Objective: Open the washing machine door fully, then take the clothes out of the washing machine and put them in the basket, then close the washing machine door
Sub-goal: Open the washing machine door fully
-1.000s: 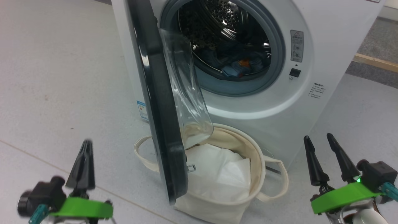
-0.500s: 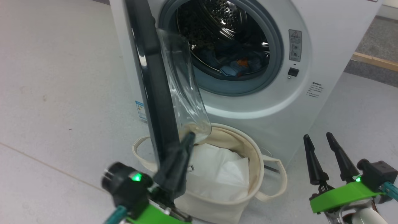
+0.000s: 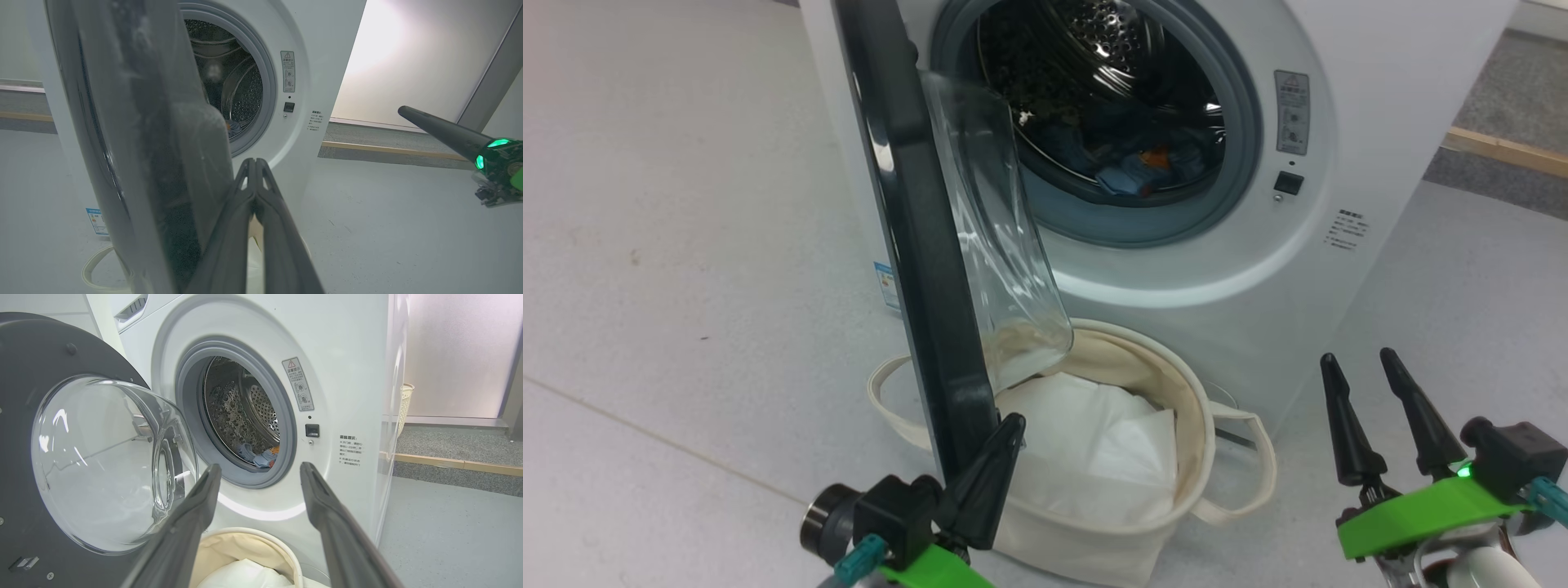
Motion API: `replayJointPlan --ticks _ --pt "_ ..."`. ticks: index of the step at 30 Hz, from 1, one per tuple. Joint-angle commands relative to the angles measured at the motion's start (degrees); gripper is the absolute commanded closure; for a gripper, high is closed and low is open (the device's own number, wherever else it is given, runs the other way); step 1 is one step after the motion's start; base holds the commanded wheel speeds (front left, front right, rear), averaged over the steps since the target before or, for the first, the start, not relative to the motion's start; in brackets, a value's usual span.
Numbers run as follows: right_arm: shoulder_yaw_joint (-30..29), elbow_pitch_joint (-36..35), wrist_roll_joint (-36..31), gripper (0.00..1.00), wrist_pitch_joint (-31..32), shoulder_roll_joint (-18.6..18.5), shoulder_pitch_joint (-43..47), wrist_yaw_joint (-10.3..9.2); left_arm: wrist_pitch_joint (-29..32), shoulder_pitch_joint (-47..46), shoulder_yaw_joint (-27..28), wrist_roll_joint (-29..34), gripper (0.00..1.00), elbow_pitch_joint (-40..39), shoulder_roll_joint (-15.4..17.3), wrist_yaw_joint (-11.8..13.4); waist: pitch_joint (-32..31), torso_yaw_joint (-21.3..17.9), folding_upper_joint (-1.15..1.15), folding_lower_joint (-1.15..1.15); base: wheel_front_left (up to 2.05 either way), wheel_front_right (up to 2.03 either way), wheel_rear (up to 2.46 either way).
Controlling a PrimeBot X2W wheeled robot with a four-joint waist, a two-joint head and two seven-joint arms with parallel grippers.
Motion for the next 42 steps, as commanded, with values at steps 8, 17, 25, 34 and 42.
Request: replayJointPlan --ticks 8,17,25,34,42 --pt "1.1 -1.8 0.2 0.0 -0.7 -0.6 -1.2 0.31 0.3 -1.0 4.6 -1.0 1.0 -0.5 1.0 2.5 0.0 2.0 0.0 0.0 0.0 0.0 0.0" --pt "0.9 -2.1 0.1 0.0 -0.7 -0.2 -1.0 0.31 0.5 1.3 8.1 -2.0 1.0 -2.1 3.6 4.7 0.8 4.4 0.0 0.0 0.0 0.0 0.0" --pt "1.3 -1.9 0.2 0.0 -0.7 -0.1 -1.2 0.31 -0.5 0.7 13.3 -3.3 1.0 -1.8 7.0 6.5 0.9 5.8 0.0 0.0 0.0 0.0 0.0" --pt "1.6 -1.8 0.2 0.0 -0.7 -0.1 -1.3 0.31 -0.9 -0.8 17.9 -5.0 1.0 -0.9 10.2 7.3 1.1 6.3 0.0 0.0 0.0 0.0 0.0" --pt "2.1 -1.6 0.3 0.0 -0.7 -0.7 -2.5 0.31 -1.4 -4.0 21.5 -7.0 1.0 1.3 12.2 7.8 3.3 6.5 0.0 0.0 0.0 0.0 0.0"
